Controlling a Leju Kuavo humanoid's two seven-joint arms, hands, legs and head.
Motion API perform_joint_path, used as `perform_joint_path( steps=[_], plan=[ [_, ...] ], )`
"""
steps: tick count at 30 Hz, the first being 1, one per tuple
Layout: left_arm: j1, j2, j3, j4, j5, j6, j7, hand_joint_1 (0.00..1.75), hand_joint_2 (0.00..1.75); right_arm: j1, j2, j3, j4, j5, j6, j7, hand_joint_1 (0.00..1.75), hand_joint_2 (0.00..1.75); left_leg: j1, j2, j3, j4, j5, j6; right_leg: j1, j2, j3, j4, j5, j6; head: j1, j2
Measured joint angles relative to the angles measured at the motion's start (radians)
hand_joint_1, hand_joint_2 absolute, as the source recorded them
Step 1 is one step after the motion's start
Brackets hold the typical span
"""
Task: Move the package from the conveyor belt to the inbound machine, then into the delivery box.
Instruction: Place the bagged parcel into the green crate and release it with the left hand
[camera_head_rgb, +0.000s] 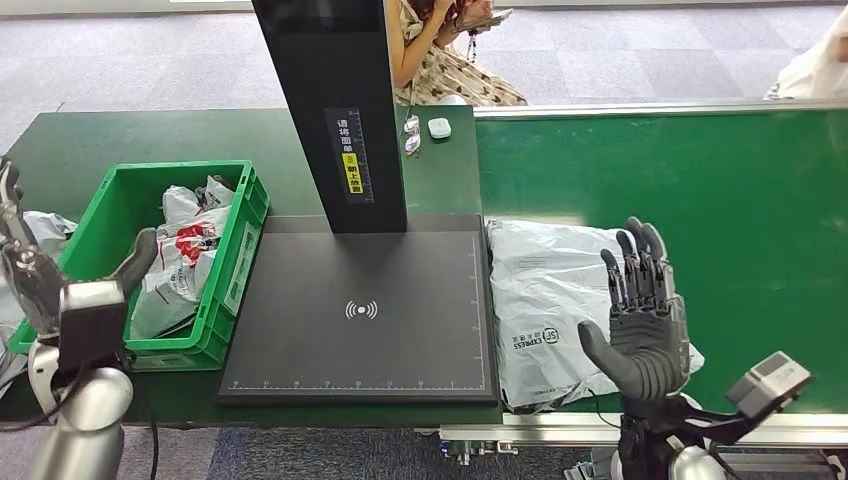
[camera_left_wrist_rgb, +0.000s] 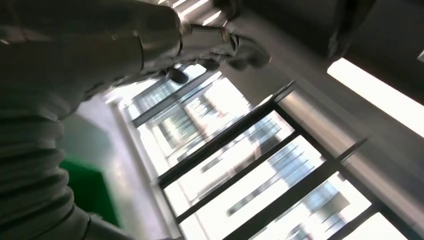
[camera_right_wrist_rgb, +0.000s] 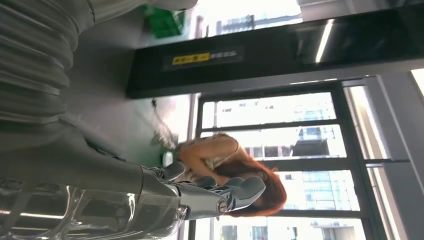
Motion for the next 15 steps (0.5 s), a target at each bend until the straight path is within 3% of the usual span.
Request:
perform_joint_path(
  steps=[4,9,12,15],
  plan=[
    [0.128,-0.06,-0.037,-0.164,0.02,0.023,-0.033,0.0,1.75,0.055,0.018,-0.016,-0.019,0.117,-0.029,-0.001,0.0,1.75,0.0,0.0,0.001,0.0,-0.002,0.001,0.0,-0.001,0.001,0.0,-0.003,0.001,0.0,0.0],
    [0.268,-0.13,-0.148,-0.251,0.037,-0.118,0.017,0.0,1.75,0.114,0.075,-0.036,-0.009,0.232,-0.081,0.035,0.0,1.75,0.0,-0.001,0.001,0.0,-0.003,0.002,0.0,-0.001,0.002,0.0,-0.004,0.001,0.0,0.0],
    [0.308,-0.158,-0.189,-0.267,0.079,-0.175,0.046,0.0,1.75,0.13,0.101,-0.042,-0.004,0.26,-0.098,0.052,0.0,1.75,0.0,-0.001,0.002,0.0,-0.003,0.002,0.0,-0.001,0.002,0.0,-0.004,0.001,0.0,0.0],
    [0.338,-0.191,-0.207,-0.26,0.155,-0.307,0.133,0.0,1.75,0.144,0.125,-0.046,0.004,0.32,-0.13,0.087,0.0,1.75,0.0,-0.001,0.002,0.0,-0.003,0.002,0.0,-0.002,0.003,0.0,-0.004,0.001,0.0,0.0]
  ],
)
